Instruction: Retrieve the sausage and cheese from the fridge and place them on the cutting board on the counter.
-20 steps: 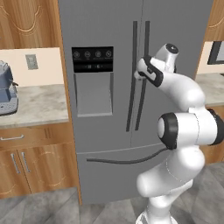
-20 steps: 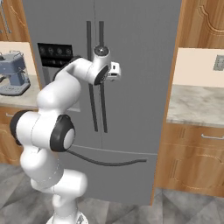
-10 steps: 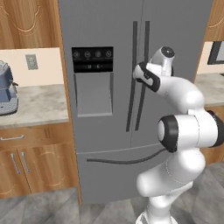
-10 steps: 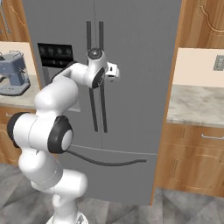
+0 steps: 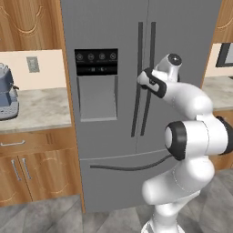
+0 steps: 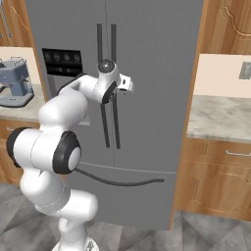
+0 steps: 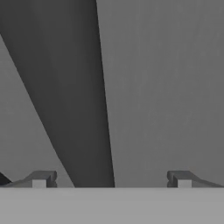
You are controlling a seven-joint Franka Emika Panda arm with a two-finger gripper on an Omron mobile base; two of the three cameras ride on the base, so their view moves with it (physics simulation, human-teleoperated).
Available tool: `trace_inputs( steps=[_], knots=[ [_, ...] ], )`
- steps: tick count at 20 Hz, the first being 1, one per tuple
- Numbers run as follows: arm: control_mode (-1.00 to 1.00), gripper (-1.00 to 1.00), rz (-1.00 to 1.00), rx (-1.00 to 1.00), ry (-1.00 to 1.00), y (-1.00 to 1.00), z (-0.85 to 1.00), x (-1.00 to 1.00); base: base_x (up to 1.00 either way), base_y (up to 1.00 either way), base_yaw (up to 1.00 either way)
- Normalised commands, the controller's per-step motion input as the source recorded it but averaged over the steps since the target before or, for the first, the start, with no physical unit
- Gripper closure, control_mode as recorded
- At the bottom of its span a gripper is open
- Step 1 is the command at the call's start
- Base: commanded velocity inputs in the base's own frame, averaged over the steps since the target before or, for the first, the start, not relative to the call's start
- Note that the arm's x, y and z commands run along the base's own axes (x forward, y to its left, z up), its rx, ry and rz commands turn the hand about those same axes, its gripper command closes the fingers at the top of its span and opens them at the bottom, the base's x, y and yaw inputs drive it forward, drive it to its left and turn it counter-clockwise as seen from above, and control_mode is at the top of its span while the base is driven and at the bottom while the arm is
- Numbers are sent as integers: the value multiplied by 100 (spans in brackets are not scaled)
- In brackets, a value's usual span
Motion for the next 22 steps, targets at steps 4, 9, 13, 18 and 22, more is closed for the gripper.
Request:
trace_inputs(
  steps=[4,9,13,18,22],
  knots=[
    [-100,-100,-2,5,-6,16,-64,14,0,0,0],
    [-100,-100,-5,4,-14,20,-58,51,0,0,0],
    [-100,-100,-6,3,-12,17,-48,78,0,0,0],
    [-100,100,-1,0,-2,15,-7,91,0,0,0],
    [-100,100,-5,0,0,0,0,13,0,0,0]
  ],
)
